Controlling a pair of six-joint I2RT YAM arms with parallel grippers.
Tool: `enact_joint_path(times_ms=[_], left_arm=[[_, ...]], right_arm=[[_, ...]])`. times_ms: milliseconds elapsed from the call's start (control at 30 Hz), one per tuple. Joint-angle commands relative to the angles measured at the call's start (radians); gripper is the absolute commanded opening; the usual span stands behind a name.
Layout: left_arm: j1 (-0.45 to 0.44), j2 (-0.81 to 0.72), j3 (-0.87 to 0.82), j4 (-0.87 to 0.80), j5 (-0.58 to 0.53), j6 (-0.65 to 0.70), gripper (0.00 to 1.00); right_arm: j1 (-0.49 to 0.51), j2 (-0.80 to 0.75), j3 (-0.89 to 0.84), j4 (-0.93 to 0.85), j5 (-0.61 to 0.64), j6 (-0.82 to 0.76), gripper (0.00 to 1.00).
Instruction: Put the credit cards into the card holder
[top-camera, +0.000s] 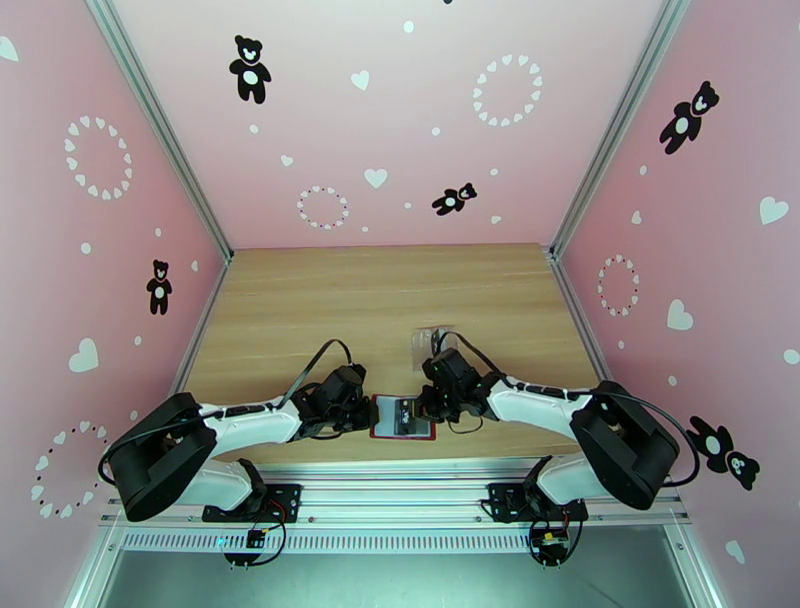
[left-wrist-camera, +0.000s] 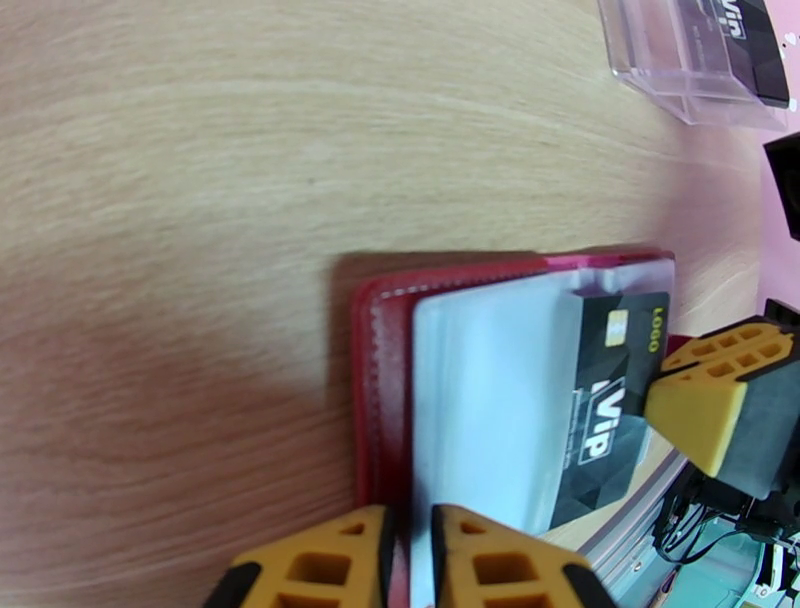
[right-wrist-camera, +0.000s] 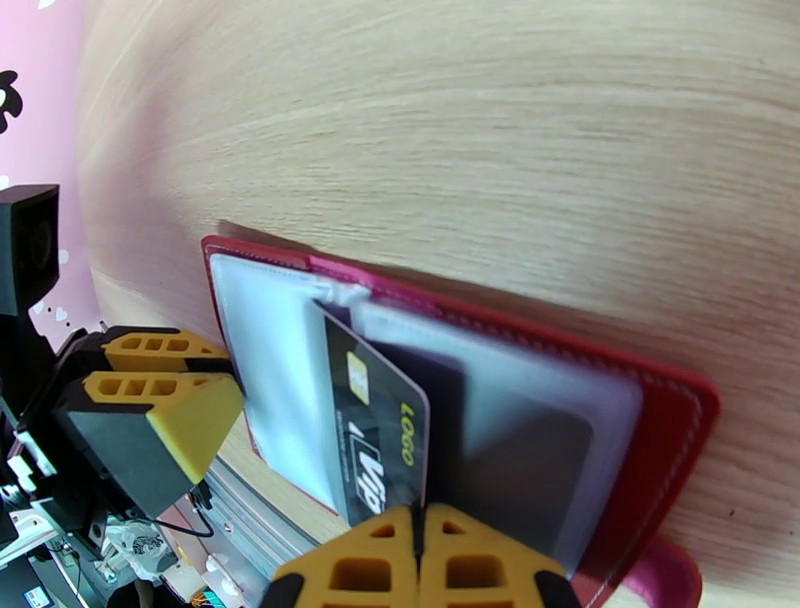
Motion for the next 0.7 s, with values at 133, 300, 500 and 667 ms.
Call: enact_joint_path(times_ms=[133,300,500,667], left_arm=[[-0.014,0.029,-0.020,-0.026,-0.018,-0.013,0.19],[-0.017,0.032,-0.017,-0.026,-0.016,-0.013,0.19],[-0.019,0.038,-0.016,-0.019,-0.017,-0.014,0.19],[-0.022,0.041,-0.016,-0.016,-0.017,-0.016,0.19]], right_arm=[[0.022,0.049,0.032,-0.002,0.012,0.017,0.00],[0.042,0.063,0.062,-0.010,0.015,0.020,0.00],[0.060,0.092,0.081,-0.005,0.019,0.027,0.00],[0.079,0.115,0.100,0.001,0.020,0.034,0.00]])
